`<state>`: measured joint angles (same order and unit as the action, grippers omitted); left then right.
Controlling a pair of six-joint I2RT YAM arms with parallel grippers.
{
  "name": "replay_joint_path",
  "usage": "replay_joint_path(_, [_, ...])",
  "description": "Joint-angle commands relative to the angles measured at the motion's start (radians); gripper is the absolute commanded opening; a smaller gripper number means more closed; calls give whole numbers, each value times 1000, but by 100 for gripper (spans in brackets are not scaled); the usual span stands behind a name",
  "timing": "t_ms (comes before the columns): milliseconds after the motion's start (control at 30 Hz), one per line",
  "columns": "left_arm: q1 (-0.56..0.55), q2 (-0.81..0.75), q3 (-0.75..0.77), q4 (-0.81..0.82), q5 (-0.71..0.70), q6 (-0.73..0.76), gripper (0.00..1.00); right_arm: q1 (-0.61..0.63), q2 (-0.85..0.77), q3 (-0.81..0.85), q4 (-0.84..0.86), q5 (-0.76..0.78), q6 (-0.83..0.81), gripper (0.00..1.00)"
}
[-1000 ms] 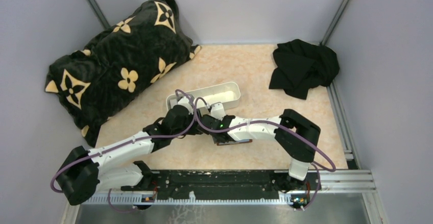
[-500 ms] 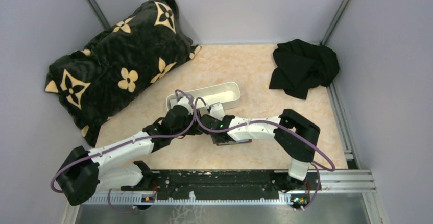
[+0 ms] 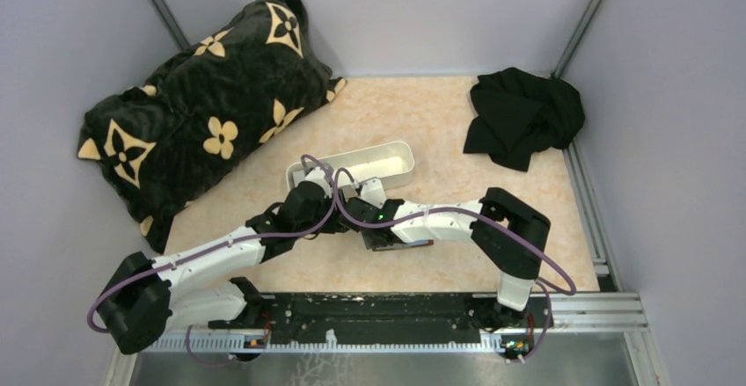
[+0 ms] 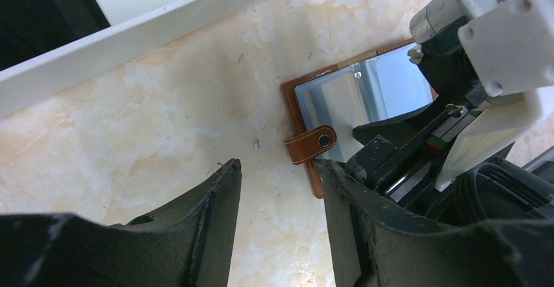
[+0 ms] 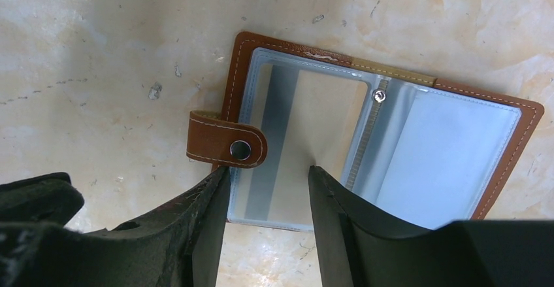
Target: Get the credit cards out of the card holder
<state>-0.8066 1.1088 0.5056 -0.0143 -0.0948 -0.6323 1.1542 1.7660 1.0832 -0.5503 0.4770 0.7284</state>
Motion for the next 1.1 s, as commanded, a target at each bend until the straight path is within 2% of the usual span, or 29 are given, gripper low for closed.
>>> replay_joint_path(0, [-3,-10,0,22,11,23,56,9,40,20,-19,-4,-28,48])
replay_joint_path(133, [-3,-12,0,21,12,23,56,9,53,14,-53,12,-5,38])
replay_joint_path(400, [-1,-10,-1,22,14,23,56,9,22,-26,-10,-23,26,0])
replay_joint_path(667, [-2,-21,-7,20,15,20,56,7,-29,-44,64,-66,31,0])
replay_joint_path(1067, [0,-18,-6,31,26,20,55,-22,-272,-150,157,-75,53,0])
